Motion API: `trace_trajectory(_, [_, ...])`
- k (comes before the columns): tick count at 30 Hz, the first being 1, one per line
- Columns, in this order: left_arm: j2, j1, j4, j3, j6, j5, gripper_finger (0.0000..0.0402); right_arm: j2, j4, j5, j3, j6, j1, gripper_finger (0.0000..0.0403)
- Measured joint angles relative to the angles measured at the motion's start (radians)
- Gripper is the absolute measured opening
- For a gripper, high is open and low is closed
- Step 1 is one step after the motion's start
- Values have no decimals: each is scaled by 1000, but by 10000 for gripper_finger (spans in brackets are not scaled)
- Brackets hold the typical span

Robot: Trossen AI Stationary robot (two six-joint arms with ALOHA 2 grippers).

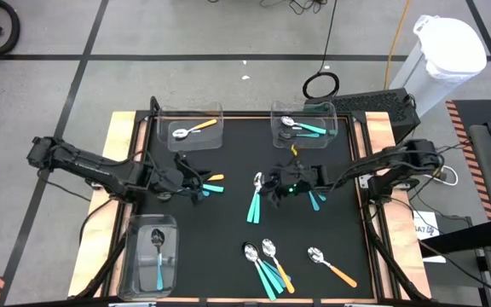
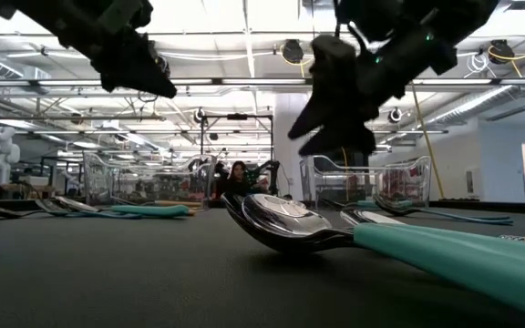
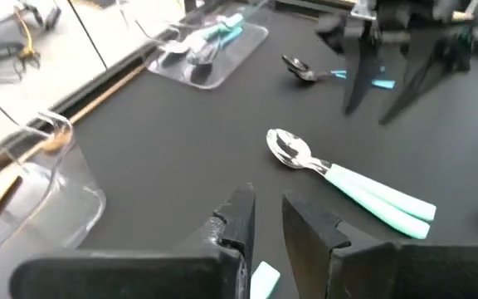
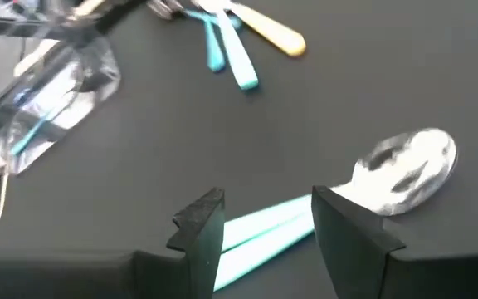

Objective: Sort silverware by color (type)
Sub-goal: Put the green spoon into the bottom left transparent bin

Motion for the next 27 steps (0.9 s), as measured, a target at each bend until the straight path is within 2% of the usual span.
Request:
trace_trajectory(4, [0,17,92,-49,4,-17,63,69,16,44,0,74,-4,169])
trace_trajectory(7, [0,23,107,-61,-2,-70,63,100,39,72,0,122,-9,169])
trace_trajectory(12, [0,23,111,-61,-1,-217,63,118,18,74,0,95,-30,169])
trace_trajectory(18, [0,25,112,-60,-2,-388,63,76,33,92,10,80,-78,169])
trace_trajectory(23, [4,36,111,-60,-6,-366,63,75,70,200,17,76,-75,169])
trace_trajectory(25, [19,36,106,-60,-40,-349,63,76,91,192,17,95,-75,169])
trace_trajectory(27, [40,36,104,-60,-76,-347,63,79,193,121,16,85,-76,169])
